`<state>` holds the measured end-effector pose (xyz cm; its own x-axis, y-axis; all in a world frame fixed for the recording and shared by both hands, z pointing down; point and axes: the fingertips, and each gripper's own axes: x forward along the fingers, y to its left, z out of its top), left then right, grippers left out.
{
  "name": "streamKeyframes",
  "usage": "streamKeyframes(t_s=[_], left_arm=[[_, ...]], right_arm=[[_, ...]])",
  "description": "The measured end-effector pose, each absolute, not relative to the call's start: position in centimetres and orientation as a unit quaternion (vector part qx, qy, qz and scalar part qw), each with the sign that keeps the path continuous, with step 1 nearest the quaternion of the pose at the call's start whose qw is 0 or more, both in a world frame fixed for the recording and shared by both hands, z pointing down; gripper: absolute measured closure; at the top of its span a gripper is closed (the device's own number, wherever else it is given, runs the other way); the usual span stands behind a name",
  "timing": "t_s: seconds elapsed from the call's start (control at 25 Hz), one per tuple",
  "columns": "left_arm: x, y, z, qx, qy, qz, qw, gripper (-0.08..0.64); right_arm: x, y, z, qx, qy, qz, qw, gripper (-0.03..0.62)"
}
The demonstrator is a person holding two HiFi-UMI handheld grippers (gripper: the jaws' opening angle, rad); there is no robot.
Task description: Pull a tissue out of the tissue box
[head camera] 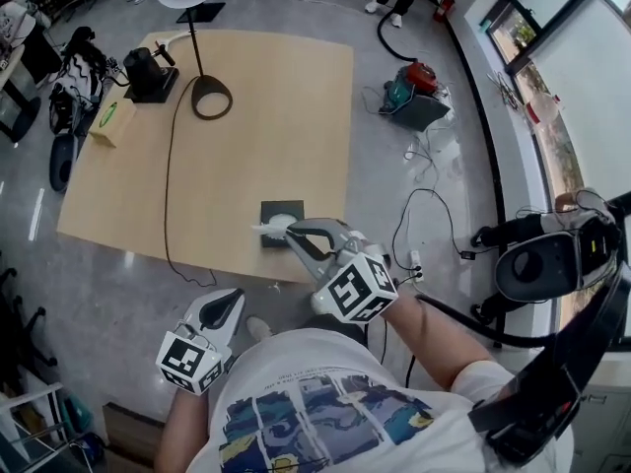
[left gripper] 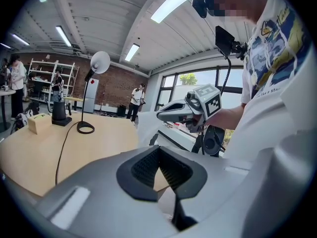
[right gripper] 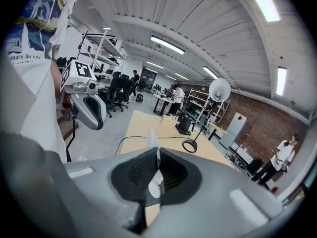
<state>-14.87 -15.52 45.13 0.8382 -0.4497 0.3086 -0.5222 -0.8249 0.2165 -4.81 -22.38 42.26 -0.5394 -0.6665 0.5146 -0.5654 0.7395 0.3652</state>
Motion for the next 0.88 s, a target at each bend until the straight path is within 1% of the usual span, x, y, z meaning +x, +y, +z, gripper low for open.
streamKeyframes(t_s=[0.52,0.88], left_arm=[[-14.4,-14.5,44.6,0.942,-0.271,0.130,0.147,0.554],[-13.7,-14.0,45.0,0.941,-0.269,0.141,0.153,0.554]], right_arm=[[-5.4,-17.6,39.4,0.325,-0.895,-0.061,0.301,0.589],[-6.1,-15.2,37.0,0.311,-0.911,-0.071,0.262,0.589]])
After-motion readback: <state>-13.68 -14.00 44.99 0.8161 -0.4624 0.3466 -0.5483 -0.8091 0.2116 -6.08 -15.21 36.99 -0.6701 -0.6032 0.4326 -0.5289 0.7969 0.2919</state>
